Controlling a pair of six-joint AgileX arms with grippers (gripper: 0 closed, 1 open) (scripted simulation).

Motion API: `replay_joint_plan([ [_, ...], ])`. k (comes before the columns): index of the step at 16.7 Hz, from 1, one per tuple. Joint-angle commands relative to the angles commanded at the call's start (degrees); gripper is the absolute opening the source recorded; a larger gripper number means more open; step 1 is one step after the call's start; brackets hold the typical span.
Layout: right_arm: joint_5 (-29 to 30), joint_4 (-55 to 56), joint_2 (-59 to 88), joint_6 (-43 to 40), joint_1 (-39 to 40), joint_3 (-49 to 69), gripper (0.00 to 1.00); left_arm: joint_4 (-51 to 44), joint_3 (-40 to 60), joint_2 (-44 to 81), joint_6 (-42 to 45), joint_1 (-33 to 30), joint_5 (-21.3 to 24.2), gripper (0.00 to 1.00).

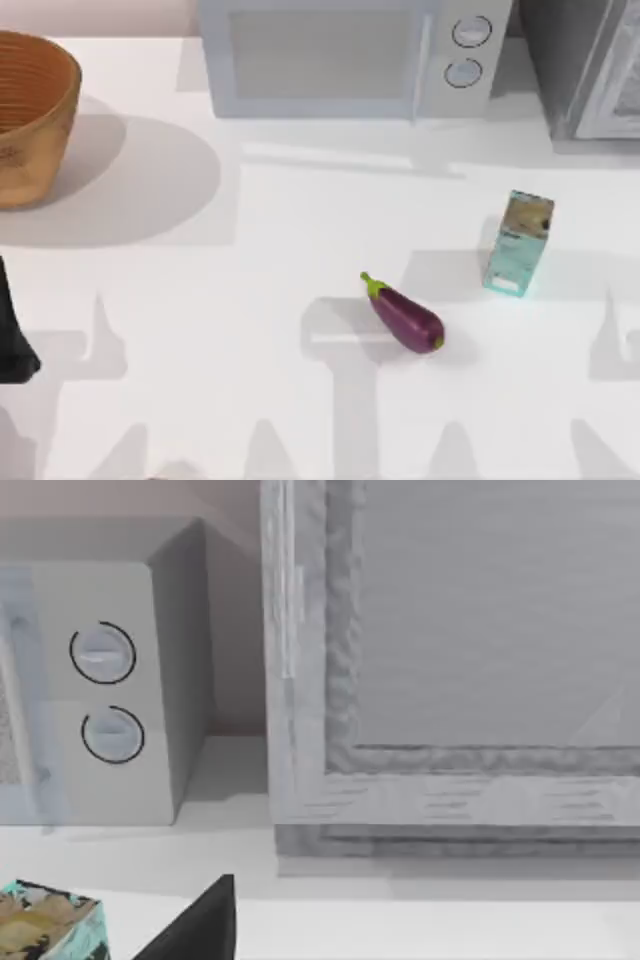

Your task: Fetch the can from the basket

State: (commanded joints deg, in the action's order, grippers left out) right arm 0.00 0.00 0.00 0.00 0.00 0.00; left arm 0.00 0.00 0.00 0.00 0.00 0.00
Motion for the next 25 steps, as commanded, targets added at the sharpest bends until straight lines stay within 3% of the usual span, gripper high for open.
replay_joint_plan([
  [5, 0.0, 0.0, 0.0, 0.0, 0.0, 0.0, 1.0, -2.1, 2.85, 2.0, 0.37, 0.18, -0.02, 1.0],
  [9, 0.0, 0.0, 0.0, 0.0, 0.0, 0.0, 1.0, -8.39, 14.34, 10.87, 1.56, 0.48, 0.57, 1.0],
  [16, 0.0, 0.0, 0.0, 0.0, 0.0, 0.0, 1.0, -23.5, 46.51, 41.71, 6.71, 1.98, 3.45, 1.0],
  [25, 0.0, 0.0, 0.0, 0.0, 0.0, 0.0, 1.0, -50.24, 94.99, 96.3, 14.41, 5.09, 8.15, 1.0],
])
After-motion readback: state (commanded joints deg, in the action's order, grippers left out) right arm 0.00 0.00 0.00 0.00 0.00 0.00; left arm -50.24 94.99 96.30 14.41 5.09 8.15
